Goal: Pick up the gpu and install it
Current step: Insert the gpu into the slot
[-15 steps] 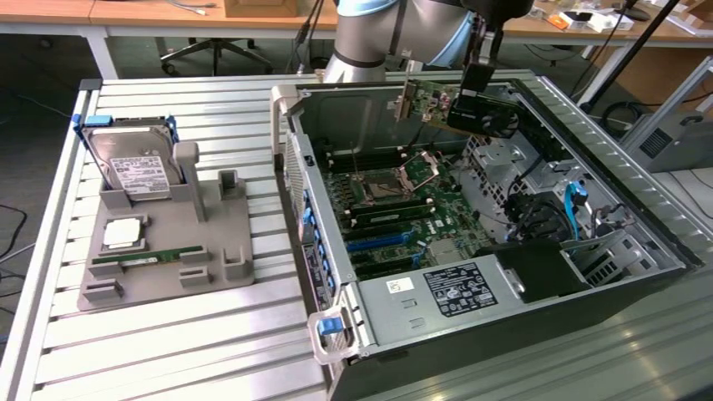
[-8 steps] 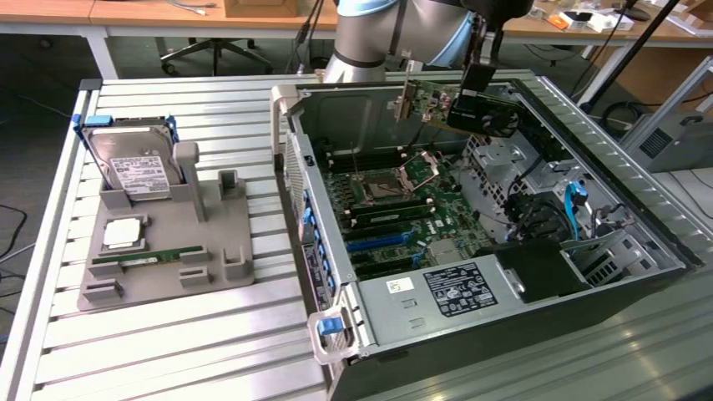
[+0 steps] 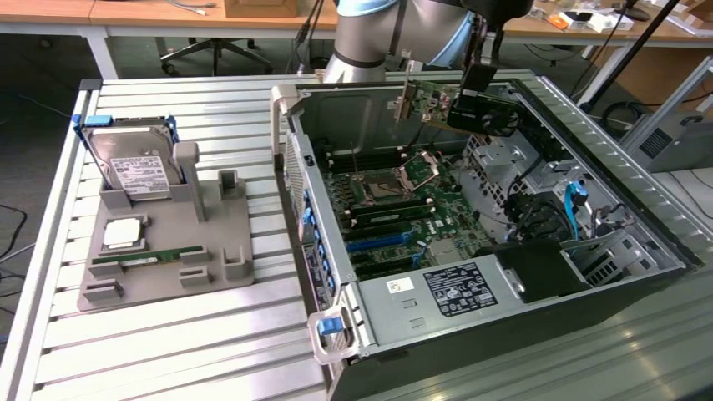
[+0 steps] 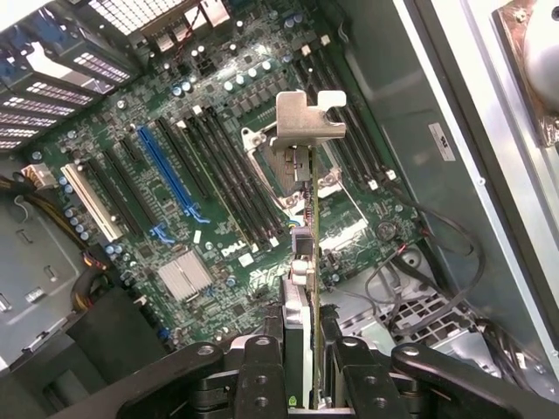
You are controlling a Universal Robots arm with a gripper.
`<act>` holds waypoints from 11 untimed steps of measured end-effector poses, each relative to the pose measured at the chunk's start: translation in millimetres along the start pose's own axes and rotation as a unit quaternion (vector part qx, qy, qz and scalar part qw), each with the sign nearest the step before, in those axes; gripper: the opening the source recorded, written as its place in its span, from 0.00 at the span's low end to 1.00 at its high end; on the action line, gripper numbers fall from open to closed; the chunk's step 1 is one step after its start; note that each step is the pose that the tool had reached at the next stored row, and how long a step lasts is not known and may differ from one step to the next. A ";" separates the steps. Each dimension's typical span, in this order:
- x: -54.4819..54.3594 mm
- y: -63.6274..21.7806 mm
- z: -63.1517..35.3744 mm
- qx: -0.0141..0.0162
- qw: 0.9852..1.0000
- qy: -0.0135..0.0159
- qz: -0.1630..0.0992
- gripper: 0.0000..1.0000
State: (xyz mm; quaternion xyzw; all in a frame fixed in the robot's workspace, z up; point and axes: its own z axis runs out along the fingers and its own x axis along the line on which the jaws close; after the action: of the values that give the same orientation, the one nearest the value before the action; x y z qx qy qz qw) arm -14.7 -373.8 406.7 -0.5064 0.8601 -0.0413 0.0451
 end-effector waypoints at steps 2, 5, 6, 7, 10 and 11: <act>0.0 0.0 0.0 0.000 1.000 0.000 -0.002 0.27; 0.0 0.0 0.0 0.000 1.000 -0.001 -0.005 0.27; 0.0 0.0 0.0 0.000 1.000 -0.001 -0.006 0.27; 0.0 0.0 0.0 0.000 1.000 -0.001 -0.007 0.27; 0.0 0.0 0.0 0.000 1.000 -0.001 -0.011 0.27; 0.0 0.0 0.0 0.000 1.000 -0.001 -0.013 0.27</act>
State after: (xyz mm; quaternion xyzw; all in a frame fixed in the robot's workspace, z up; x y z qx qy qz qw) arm -14.7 -373.8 406.7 -0.5174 0.8536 -0.0408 0.0456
